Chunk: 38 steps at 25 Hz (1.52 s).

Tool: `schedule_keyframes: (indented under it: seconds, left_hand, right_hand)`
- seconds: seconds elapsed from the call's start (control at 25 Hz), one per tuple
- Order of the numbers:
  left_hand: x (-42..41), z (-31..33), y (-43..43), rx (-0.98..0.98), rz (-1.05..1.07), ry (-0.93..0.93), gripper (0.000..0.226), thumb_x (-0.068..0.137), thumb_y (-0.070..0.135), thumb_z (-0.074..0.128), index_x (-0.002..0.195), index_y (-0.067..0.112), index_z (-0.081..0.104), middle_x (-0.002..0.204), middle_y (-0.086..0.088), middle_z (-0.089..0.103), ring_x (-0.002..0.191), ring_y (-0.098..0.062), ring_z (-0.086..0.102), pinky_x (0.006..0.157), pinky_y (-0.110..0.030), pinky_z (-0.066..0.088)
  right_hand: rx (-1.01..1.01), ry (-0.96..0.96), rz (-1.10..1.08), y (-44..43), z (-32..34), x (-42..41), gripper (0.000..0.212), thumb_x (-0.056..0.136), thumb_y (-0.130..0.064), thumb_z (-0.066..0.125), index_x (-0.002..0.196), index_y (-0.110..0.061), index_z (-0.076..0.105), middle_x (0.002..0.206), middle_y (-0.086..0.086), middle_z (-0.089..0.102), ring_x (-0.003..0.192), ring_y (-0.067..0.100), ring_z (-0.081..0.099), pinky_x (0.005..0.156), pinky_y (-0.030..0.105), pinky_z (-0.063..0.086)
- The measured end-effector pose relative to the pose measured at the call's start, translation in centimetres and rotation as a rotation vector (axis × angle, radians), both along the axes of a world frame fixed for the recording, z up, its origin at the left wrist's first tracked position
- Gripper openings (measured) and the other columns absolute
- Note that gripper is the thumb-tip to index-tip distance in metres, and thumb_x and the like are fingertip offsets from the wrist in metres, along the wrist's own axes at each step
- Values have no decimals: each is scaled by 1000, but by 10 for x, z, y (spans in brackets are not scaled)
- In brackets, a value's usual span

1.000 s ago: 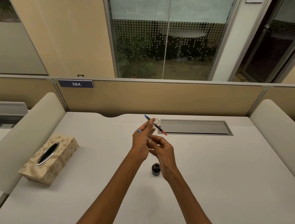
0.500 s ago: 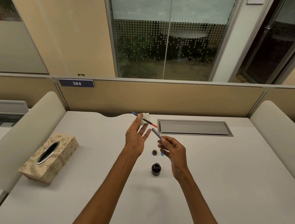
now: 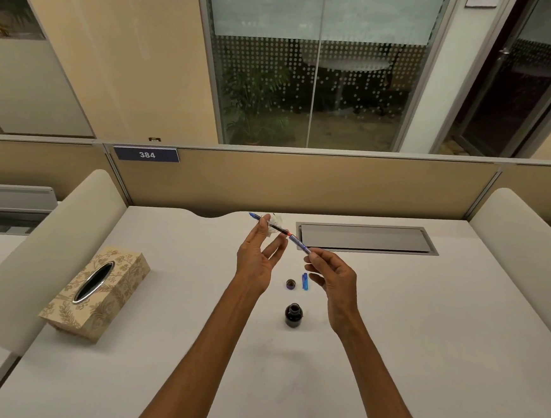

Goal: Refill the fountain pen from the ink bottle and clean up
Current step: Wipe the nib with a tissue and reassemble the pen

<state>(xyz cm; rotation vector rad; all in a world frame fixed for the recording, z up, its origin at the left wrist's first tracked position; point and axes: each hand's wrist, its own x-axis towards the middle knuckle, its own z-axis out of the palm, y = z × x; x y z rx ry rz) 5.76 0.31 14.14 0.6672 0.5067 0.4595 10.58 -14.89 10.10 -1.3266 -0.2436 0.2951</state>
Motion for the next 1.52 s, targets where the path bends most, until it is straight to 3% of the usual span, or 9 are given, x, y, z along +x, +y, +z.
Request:
schedule_keyframes:
  seconds: [0.36, 0.56, 0.68, 0.88, 1.08, 1.52]
  left_hand:
    - [1, 0, 0, -69, 37, -93, 30, 98, 19, 57, 125, 8, 63, 124, -13, 68, 97, -25, 75, 84, -32, 60]
    - [2, -1, -1, -88, 36, -74, 20, 97, 18, 57, 110, 11, 71, 110, -10, 75, 94, -23, 76, 80, -30, 62]
    - [1, -1, -1, -88, 37, -78, 22, 97, 17, 58, 114, 9, 69, 106, -9, 76, 92, -23, 76, 77, -30, 63]
    - [1, 1, 1, -98, 30, -97, 31, 98, 17, 55, 126, 4, 62, 122, -16, 69, 95, -23, 75, 85, -33, 60]
    - [1, 1, 2, -126, 50, -118, 34, 98, 16, 55, 129, 2, 60, 124, -16, 67, 94, -23, 75, 83, -32, 61]
    - [0, -7, -13, 44, -29, -2, 20, 94, 18, 62, 110, 10, 72, 116, -11, 73, 105, -27, 72, 92, -33, 58]
  right_hand:
    - [-26, -22, -41, -3, -4, 0, 10, 91, -18, 66, 96, -25, 72, 84, -3, 77, 80, 17, 74, 69, 20, 59]
    - [-15, -23, -50, -5, -4, 1, 10, 91, -19, 66, 96, -24, 73, 86, -2, 77, 80, 17, 74, 68, 20, 58]
    - [-11, -21, -52, -5, -5, 1, 9, 92, -20, 66, 96, -25, 73, 87, 0, 77, 81, 18, 74, 69, 20, 58]
    - [3, -13, -58, -3, -4, 1, 10, 92, -20, 66, 99, -22, 73, 87, 0, 77, 80, 17, 73, 68, 20, 58]
    - [22, 22, -75, -5, -4, 3, 15, 92, -21, 66, 104, -16, 73, 89, 3, 77, 81, 17, 73, 67, 21, 57]
    - [-47, -89, -29, 4, 9, 7, 16, 92, -16, 66, 106, -21, 72, 90, -5, 77, 82, 15, 74, 70, 21, 59]
